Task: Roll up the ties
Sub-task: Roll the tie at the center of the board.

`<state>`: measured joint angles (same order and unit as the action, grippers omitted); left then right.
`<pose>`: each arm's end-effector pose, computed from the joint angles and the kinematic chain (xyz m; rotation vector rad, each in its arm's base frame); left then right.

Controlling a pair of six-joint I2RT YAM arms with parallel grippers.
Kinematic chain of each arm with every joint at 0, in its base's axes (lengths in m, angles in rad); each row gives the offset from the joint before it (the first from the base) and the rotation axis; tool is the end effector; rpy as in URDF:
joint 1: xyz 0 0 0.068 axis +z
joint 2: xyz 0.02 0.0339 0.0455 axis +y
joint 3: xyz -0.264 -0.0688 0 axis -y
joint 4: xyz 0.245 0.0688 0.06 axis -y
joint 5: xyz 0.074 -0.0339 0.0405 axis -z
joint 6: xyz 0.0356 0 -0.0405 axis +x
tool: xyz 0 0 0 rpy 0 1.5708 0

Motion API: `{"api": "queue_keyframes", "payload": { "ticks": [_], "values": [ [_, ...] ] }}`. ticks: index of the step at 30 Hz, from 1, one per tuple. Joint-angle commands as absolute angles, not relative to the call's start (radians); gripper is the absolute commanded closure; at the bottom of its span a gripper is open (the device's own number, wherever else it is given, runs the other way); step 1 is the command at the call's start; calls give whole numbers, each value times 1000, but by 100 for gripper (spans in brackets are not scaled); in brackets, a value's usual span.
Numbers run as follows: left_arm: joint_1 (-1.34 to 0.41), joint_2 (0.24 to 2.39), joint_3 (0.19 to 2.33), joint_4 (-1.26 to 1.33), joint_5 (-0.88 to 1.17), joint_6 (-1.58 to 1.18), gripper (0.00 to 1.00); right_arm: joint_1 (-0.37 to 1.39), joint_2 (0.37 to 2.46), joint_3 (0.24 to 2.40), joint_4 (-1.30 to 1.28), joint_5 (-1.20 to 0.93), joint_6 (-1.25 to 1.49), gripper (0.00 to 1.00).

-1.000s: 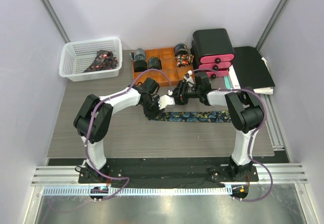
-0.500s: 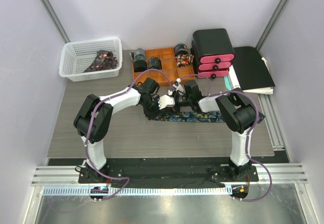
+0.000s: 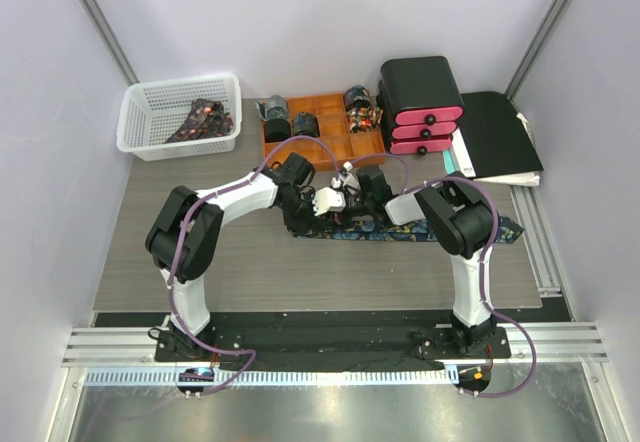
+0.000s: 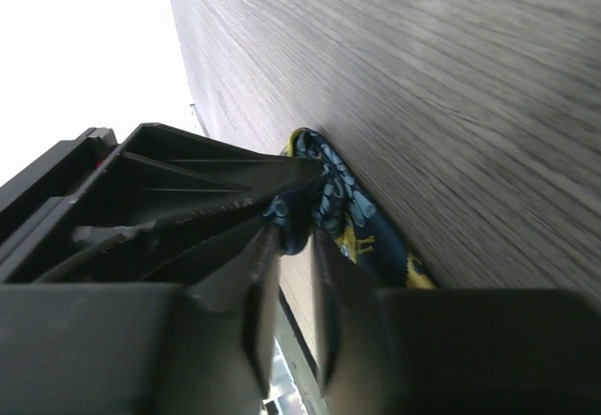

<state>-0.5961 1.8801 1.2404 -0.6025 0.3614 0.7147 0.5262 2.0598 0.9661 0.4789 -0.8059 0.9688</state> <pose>0.2969 -0.2167 0.1653 1.7457 2.1339 -0.4755 0.3247 0.2183 0.0996 0.0099 2.5114 1.6303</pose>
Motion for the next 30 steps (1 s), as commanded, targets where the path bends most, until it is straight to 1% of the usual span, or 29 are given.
{"api": "queue_keyframes", "payload": {
  "ticks": [1, 3, 4, 9, 12, 13, 15, 16, 19, 24, 28, 30],
  "values": [
    [-609, 1936, 1197, -681, 374, 710, 73, 535, 2056, 994, 480, -790, 939, 85],
    [-609, 1933, 1195, -680, 373, 710, 73, 535, 2049, 992, 466, -788, 928, 92],
    [-609, 1934, 1193, -678, 371, 709, 73, 535, 2039, 991, 453, -785, 922, 99],
    [-607, 1936, 1190, -672, 367, 707, 71, 522, 2002, 994, 365, -773, 881, 99],
    [-601, 1931, 1190, -673, 374, 709, 64, 505, 1979, 997, 281, -762, 844, 99],
    [-598, 1928, 1189, -669, 379, 707, 59, 502, 1976, 996, 241, -756, 835, 99],
    [-589, 1922, 1187, -667, 393, 706, 54, 494, 1979, 991, 200, -741, 809, 99],
    [-584, 1919, 1187, -666, 399, 706, 51, 492, 1983, 989, 192, -735, 799, 99],
    [-551, 1870, 1163, -647, 457, 713, 45, 485, 2011, 988, 163, -719, 788, 99],
    [-483, 1760, 1100, -609, 572, 732, 39, 466, 2046, 1014, 89, -698, 772, 99],
    [-479, 1678, 1037, -522, 584, 785, 34, 465, 2069, 1029, 37, -677, 747, 99],
    [-480, 1667, 1016, -483, 568, 799, 34, 463, 2077, 1038, 19, -670, 742, 99]
  ]
}}
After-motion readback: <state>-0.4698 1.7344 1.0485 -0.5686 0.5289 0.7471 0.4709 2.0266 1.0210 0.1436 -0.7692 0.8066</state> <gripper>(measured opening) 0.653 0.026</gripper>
